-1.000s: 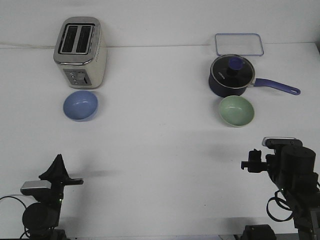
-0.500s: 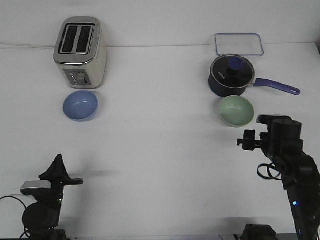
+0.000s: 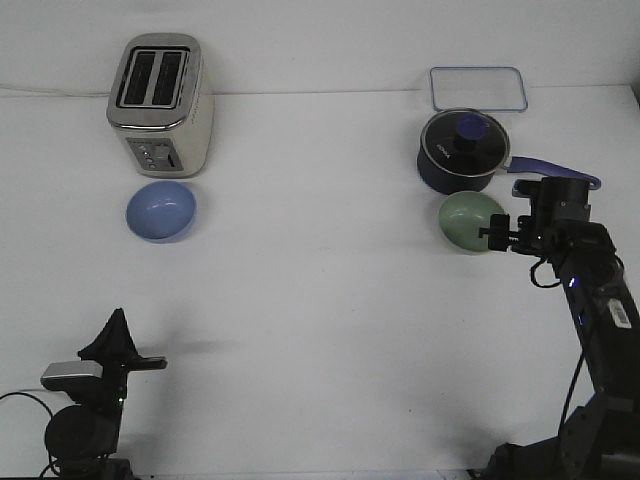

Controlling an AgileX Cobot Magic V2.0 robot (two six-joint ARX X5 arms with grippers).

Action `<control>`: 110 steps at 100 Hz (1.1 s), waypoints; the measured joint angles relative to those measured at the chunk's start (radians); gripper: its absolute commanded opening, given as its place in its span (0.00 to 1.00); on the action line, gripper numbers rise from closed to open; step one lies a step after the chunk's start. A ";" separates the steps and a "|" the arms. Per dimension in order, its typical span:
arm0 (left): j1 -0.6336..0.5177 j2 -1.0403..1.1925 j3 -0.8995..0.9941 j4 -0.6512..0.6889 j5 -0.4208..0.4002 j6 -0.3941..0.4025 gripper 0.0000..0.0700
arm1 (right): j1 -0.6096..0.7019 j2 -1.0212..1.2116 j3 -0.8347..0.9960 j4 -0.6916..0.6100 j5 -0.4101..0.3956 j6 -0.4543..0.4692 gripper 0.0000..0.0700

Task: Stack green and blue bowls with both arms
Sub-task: 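Lower the right gripper onto the green bowl rim and grasp it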

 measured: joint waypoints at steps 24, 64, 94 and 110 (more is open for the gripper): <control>0.000 0.000 0.000 0.000 0.000 0.000 0.02 | 0.000 0.114 0.030 0.077 -0.047 -0.011 0.65; 0.000 0.000 0.000 0.000 0.000 0.000 0.02 | 0.000 0.202 0.031 0.086 -0.079 -0.014 0.23; 0.000 0.000 0.000 0.000 0.000 0.000 0.02 | 0.000 0.201 0.040 0.083 -0.093 0.001 0.00; 0.000 0.000 0.000 0.000 0.000 0.000 0.02 | 0.001 0.160 0.040 0.032 -0.136 0.006 0.00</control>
